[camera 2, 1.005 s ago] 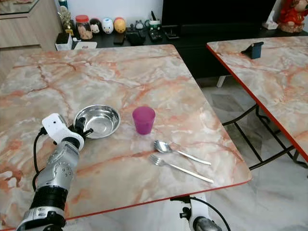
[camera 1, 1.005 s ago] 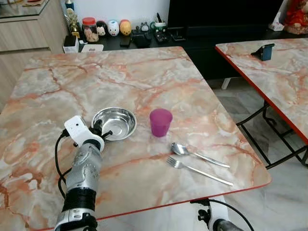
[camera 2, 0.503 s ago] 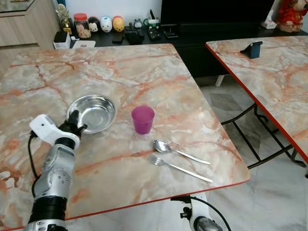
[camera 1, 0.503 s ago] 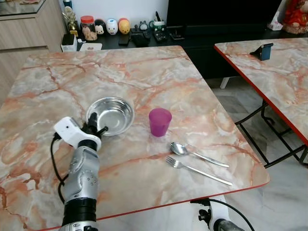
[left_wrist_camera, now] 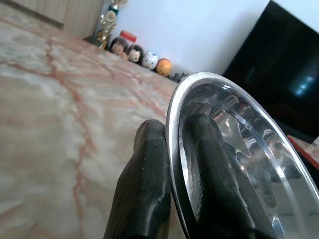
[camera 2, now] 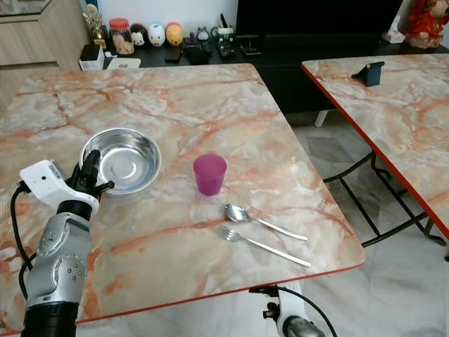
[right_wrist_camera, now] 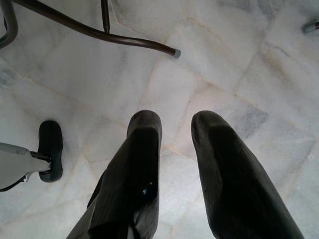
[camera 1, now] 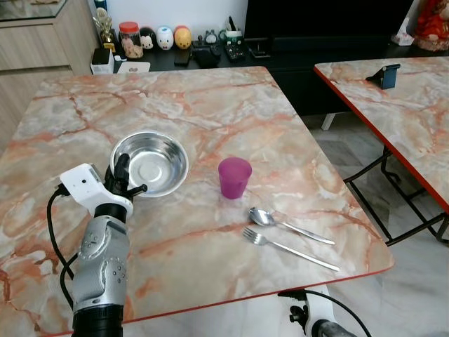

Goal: Setting the table

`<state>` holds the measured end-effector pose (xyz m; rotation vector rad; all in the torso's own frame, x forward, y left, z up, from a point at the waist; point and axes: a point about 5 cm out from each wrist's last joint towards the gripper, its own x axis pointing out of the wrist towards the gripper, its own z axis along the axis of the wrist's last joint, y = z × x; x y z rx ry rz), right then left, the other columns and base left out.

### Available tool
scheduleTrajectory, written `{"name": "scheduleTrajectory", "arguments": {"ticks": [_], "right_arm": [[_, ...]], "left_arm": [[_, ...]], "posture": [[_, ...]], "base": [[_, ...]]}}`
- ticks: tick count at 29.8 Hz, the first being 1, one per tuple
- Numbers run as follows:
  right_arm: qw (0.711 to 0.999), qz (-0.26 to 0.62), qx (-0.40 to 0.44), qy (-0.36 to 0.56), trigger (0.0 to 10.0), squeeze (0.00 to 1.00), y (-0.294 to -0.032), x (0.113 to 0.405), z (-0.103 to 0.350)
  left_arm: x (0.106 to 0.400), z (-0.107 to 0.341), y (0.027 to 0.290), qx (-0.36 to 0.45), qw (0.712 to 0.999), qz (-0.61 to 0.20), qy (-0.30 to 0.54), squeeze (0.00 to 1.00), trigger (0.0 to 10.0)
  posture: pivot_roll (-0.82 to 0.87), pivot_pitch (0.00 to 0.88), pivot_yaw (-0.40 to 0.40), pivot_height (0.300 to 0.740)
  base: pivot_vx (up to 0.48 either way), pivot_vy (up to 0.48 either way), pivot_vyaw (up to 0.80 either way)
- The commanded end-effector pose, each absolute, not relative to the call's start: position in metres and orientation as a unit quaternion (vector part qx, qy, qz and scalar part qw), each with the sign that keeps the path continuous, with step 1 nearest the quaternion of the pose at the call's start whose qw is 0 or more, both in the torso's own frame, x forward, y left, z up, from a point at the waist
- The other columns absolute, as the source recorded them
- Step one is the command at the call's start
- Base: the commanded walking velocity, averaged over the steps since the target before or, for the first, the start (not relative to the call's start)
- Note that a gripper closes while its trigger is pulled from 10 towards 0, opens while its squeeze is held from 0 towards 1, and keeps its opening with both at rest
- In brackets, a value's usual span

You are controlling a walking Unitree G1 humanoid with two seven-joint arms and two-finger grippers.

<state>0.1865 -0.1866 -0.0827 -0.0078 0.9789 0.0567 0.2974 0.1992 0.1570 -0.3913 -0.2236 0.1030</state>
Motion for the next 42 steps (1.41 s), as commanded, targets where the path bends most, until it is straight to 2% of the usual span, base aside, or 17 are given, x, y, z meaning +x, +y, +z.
{"name": "scheduleTrajectory", "arguments": {"ticks": [1,20,42], "right_arm": [[0.881,0.027,-0.011,0.472,10.0,0.00,-0.190,0.186,-0.083],[0.880,0.030,-0.013,0.474,10.0,0.00,-0.190,0.184,-0.083],[0.880,0.031,-0.013,0.473,10.0,0.00,-0.190,0.185,-0.083]], "left_arm": [[0.297,0.165,0.195,-0.187,0.974,0.034,-0.121,0.00,10.0],[0.298,0.169,0.185,-0.196,0.972,0.020,-0.127,0.00,10.0],[0.298,0.166,0.182,-0.190,0.974,0.022,-0.120,0.00,10.0]], "posture": [[0.10,0.000,-0.074,0.740],[0.11,0.000,-0.076,0.740],[0.11,0.000,-0.076,0.740]], "base": [[0.000,0.000,0.00],[0.000,0.000,0.00],[-0.232,0.000,0.00]]}}
